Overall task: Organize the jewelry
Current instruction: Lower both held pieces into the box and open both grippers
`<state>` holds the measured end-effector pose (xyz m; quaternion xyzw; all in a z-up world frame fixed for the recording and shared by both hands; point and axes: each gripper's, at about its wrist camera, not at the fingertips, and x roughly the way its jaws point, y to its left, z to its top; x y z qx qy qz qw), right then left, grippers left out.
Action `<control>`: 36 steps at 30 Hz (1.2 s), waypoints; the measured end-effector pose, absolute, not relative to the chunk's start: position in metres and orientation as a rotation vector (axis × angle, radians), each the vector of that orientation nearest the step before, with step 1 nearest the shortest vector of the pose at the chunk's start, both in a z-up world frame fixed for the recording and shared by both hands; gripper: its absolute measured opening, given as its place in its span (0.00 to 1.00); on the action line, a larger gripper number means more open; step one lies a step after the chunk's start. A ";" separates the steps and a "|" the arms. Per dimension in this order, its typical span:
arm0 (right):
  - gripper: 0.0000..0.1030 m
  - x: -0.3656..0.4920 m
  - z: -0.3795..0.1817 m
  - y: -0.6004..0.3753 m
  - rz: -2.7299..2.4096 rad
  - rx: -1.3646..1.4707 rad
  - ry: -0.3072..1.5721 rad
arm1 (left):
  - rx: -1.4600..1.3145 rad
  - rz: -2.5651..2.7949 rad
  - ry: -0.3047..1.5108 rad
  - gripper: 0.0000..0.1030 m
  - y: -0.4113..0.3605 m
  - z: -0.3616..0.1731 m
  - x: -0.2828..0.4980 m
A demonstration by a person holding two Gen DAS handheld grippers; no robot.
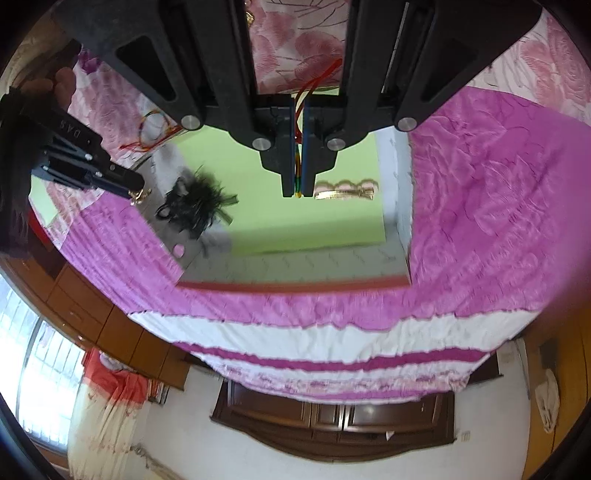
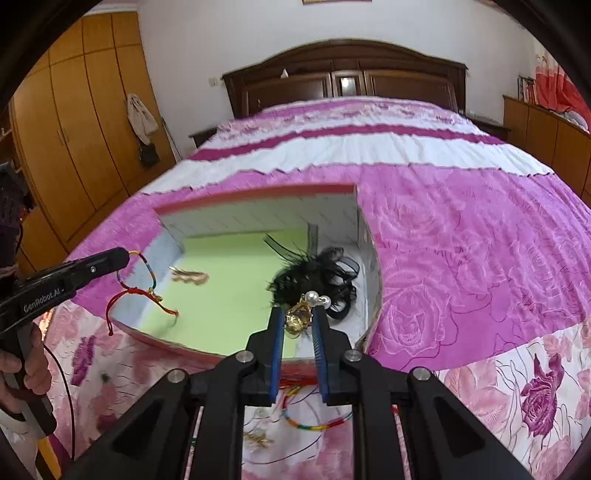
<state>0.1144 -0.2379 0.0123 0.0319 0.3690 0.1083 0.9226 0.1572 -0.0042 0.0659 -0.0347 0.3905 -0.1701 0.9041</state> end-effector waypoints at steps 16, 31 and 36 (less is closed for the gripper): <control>0.17 0.138 -0.011 -0.242 0.195 0.071 0.831 | -0.031 -0.300 0.913 0.00 -0.008 0.027 0.170; 0.37 0.117 0.008 -0.248 0.219 0.152 0.773 | -0.069 -0.289 0.875 0.33 0.003 0.045 0.149; 0.38 0.101 0.018 -0.251 0.224 0.175 0.747 | -0.069 -0.301 0.870 0.34 0.003 0.052 0.135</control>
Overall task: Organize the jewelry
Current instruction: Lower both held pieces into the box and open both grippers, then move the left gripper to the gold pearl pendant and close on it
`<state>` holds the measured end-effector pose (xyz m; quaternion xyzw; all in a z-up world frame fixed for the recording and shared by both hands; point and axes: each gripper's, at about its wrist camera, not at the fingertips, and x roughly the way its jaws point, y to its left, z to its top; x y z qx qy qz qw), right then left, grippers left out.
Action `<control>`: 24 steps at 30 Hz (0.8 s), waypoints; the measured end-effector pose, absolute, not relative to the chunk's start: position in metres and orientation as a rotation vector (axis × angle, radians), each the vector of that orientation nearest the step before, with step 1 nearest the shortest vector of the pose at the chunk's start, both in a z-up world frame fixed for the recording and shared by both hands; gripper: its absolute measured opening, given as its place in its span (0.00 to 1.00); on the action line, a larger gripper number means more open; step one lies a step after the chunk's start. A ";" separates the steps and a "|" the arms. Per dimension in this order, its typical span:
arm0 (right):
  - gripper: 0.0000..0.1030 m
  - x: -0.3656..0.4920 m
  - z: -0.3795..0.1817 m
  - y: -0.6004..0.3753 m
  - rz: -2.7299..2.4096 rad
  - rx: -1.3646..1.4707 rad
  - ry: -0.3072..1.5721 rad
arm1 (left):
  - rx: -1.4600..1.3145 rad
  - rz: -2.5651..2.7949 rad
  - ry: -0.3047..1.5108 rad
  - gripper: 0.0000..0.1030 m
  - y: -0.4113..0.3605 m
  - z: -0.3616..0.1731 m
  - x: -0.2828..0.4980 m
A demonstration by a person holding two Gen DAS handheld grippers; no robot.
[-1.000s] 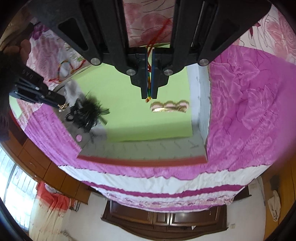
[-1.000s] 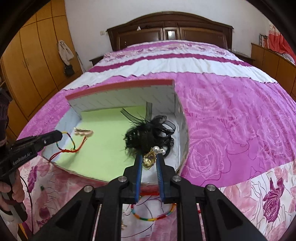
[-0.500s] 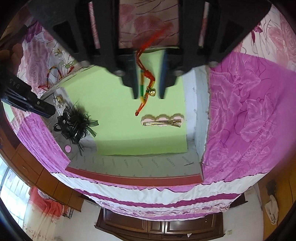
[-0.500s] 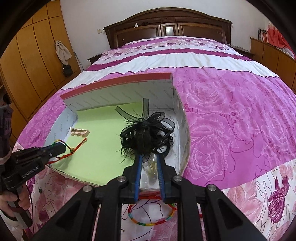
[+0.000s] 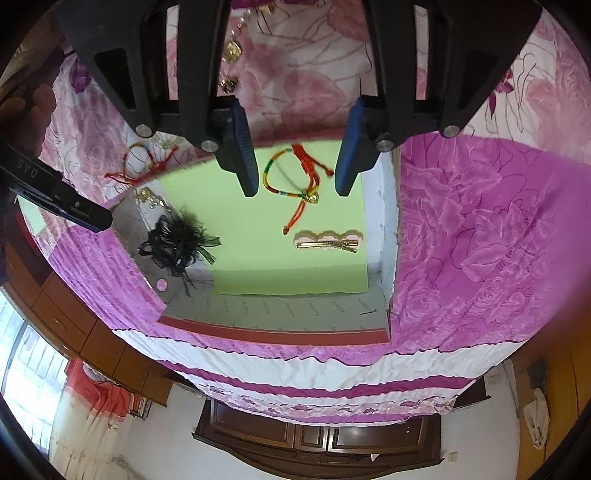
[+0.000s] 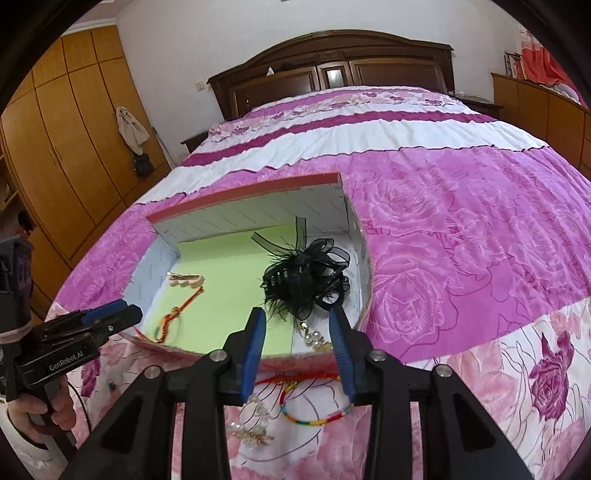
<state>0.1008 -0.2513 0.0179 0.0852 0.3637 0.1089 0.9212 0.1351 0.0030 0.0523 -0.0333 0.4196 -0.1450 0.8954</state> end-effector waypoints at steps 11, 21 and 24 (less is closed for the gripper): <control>0.40 0.062 0.027 -0.251 0.237 0.192 0.735 | -0.068 -0.343 0.871 0.36 0.000 0.063 0.104; 0.42 0.041 0.015 -0.253 0.230 0.204 0.770 | -0.062 -0.350 0.896 0.36 0.000 0.056 0.085; 0.42 0.037 0.010 -0.254 0.231 0.215 0.785 | -0.055 -0.353 0.903 0.36 -0.002 0.053 0.081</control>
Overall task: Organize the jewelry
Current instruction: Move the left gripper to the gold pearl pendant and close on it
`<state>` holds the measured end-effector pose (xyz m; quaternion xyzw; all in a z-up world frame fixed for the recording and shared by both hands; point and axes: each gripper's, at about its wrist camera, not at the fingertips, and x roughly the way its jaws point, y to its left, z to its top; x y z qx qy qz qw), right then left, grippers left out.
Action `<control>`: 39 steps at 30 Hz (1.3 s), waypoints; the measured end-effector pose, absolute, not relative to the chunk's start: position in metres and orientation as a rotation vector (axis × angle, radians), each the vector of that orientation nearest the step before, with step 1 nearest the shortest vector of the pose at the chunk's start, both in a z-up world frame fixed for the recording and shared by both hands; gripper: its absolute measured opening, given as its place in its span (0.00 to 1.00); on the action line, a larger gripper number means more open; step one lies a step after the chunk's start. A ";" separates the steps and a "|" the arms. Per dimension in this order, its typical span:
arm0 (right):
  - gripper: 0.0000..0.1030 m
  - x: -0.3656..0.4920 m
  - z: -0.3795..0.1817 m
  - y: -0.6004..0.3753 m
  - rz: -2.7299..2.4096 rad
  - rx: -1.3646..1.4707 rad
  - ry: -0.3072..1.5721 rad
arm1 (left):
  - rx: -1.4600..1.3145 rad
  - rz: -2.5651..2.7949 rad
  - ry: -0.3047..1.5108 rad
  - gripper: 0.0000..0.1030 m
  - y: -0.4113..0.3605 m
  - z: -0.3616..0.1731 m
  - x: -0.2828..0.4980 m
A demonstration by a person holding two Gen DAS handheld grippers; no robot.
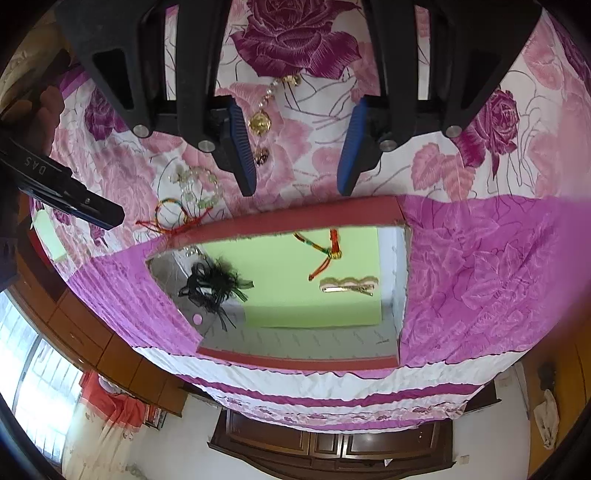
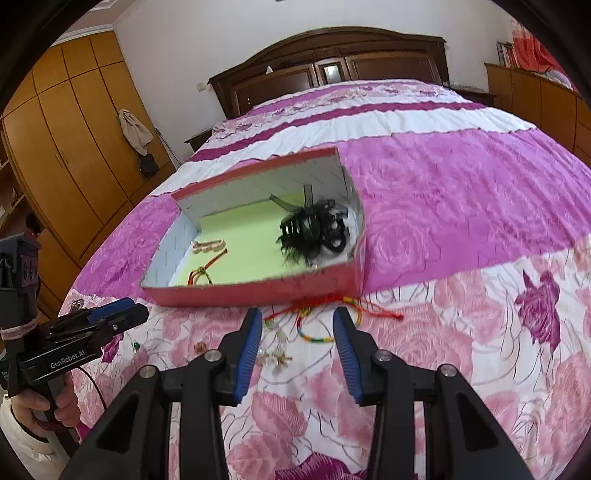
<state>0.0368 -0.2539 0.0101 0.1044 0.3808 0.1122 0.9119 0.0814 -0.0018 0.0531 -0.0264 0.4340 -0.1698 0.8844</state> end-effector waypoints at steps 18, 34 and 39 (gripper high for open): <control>0.42 0.024 -0.012 -0.257 0.227 0.251 0.846 | 0.025 -0.401 0.965 0.36 -0.028 0.026 0.063; 0.42 0.022 -0.024 -0.258 0.228 0.265 0.876 | 0.065 -0.407 1.007 0.28 -0.038 0.002 0.064; 0.42 0.022 -0.027 -0.258 0.227 0.269 0.883 | 0.079 -0.413 1.001 0.12 -0.040 -0.003 0.065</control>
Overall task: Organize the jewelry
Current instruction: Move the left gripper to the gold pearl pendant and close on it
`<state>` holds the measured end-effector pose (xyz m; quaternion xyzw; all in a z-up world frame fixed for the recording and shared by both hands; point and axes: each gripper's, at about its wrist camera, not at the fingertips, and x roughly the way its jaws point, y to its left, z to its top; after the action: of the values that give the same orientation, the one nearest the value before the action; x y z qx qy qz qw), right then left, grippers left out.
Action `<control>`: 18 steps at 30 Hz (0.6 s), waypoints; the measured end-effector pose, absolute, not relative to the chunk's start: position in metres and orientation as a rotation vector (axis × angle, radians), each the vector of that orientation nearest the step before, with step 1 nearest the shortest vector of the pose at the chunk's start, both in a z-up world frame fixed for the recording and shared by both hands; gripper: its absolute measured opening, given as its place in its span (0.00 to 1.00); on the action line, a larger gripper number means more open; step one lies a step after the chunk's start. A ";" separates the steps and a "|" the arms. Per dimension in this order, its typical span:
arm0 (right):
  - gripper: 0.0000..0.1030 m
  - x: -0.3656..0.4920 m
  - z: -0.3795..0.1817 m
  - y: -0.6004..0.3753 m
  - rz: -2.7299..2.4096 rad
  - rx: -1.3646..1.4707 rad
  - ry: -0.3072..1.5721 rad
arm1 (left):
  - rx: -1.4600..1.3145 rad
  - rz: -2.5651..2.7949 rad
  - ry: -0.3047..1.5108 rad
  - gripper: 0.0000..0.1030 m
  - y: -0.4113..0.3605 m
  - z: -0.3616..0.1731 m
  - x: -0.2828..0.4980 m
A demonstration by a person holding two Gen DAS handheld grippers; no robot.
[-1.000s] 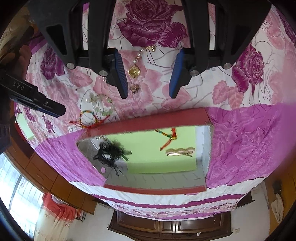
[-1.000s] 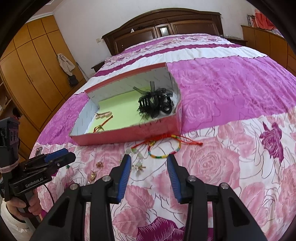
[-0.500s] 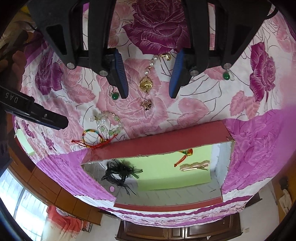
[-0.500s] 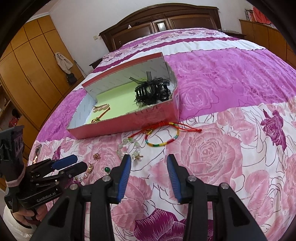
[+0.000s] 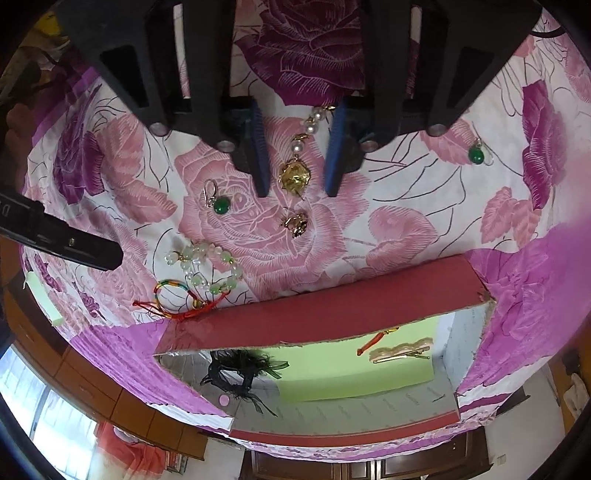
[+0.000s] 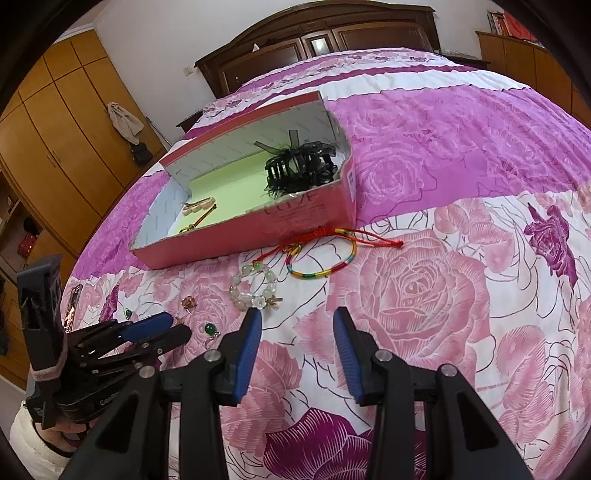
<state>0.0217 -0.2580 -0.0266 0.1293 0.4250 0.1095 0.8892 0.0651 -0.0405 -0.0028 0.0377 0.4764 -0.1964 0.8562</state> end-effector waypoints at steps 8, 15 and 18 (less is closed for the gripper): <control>0.42 0.021 -0.028 -0.255 0.233 0.265 0.891 | 0.077 -0.420 0.991 0.08 -0.040 -0.001 0.064; 0.42 0.019 -0.030 -0.243 0.257 0.248 0.906 | 0.048 -0.389 0.963 0.08 -0.028 0.012 0.062; 0.42 0.020 -0.032 -0.234 0.274 0.233 0.918 | 0.034 -0.363 0.953 0.08 -0.019 0.015 0.063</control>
<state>0.0199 -0.2335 -0.0319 0.1116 0.4409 0.1317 0.8808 0.0630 -0.0189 0.0155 0.0165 0.4563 -0.1738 0.8725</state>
